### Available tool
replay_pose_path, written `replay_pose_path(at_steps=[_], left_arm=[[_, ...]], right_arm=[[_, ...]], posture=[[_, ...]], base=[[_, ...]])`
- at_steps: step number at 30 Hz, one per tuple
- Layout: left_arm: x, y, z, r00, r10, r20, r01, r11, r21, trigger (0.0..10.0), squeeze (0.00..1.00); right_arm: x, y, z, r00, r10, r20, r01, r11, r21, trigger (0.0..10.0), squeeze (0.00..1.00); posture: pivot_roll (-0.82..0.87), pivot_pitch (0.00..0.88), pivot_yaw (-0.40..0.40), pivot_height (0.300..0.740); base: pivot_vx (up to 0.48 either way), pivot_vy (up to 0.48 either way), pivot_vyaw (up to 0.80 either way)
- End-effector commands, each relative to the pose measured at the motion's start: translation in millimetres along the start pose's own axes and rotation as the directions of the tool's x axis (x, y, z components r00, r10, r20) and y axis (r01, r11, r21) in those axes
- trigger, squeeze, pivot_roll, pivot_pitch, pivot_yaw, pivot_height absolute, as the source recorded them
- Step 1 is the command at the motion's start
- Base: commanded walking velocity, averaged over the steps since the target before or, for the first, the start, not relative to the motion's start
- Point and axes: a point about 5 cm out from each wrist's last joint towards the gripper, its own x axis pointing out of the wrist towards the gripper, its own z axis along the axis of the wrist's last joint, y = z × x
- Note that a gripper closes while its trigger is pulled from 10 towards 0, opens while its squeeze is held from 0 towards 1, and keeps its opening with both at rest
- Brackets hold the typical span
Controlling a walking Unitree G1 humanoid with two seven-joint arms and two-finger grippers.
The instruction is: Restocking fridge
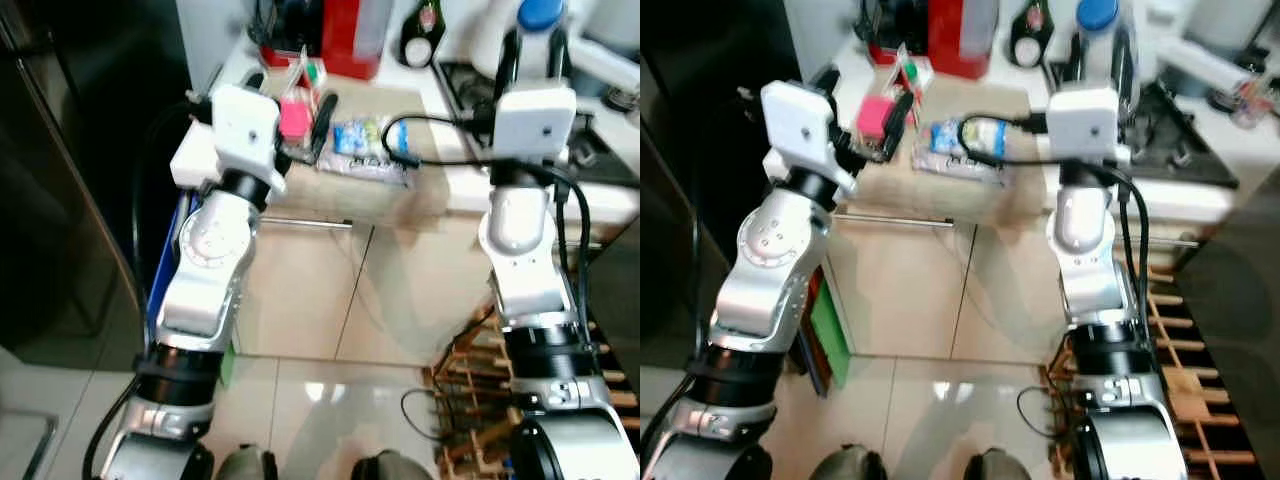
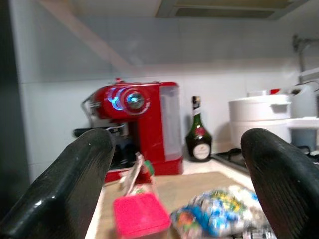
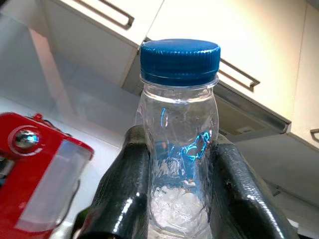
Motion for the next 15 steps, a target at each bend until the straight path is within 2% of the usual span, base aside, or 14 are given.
replay_pose_path(at_steps=[1,6,11,12,13,14,15], left_arm=[[1.7,-5.5,2.6,1.000,-0.020,0.013,0.020,1.000,-0.006,10.0,0.00],[-2.4,-8.8,-0.3,1.000,-0.024,0.002,0.024,1.000,-0.017,10.0,0.00],[-6.0,-10.3,-3.8,1.000,-0.017,-0.013,0.017,0.999,-0.029,10.0,0.00],[-7.4,-10.6,-5.4,1.000,-0.013,-0.020,0.013,0.999,-0.034,10.0,0.00],[-7.4,-10.6,-5.4,1.000,-0.013,-0.020,0.013,0.999,-0.034,10.0,0.00],[-10.3,-11.5,-9.0,0.999,-0.007,-0.033,0.005,0.999,-0.044,10.0,0.00],[-13.3,-12.4,-13.5,0.999,0.006,-0.051,-0.009,0.999,-0.054,10.0,0.00]], right_arm=[[2.4,-5.4,3.1,1.000,-0.019,0.012,0.018,1.000,0.009,0.0,0.00],[-6.2,-6.5,-1.4,1.000,-0.009,-0.030,0.010,1.000,0.028,0.0,0.00],[-21.3,-3.4,-11.9,0.991,0.018,-0.132,-0.006,0.996,0.091,0.0,0.00],[-27.3,-1.1,-19.2,0.980,0.037,-0.197,-0.009,0.990,0.143,0.0,0.00],[-27.3,-1.1,-19.2,0.980,0.037,-0.197,-0.009,0.990,0.143,0.0,0.00],[-40.2,3.6,-33.3,0.947,0.082,-0.311,-0.003,0.969,0.248,0.0,0.00],[-52.7,7.2,-45.0,0.910,0.129,-0.393,-0.002,0.952,0.307,0.0,0.00]], posture=[[0.02,0.000,-0.027,0.740],[0.02,0.000,-0.027,0.740],[0.01,0.000,-0.030,0.740],[0.01,0.000,-0.032,0.740],[0.01,0.000,-0.032,0.740],[0.01,0.000,-0.040,0.740],[0.01,0.000,-0.043,0.740]], base=[[-0.259,0.000,0.00],[-0.258,0.000,0.00],[-0.259,0.000,0.00],[-0.259,0.000,0.00],[-0.259,0.000,0.00],[-0.259,0.000,0.00],[-0.259,0.000,0.00]])
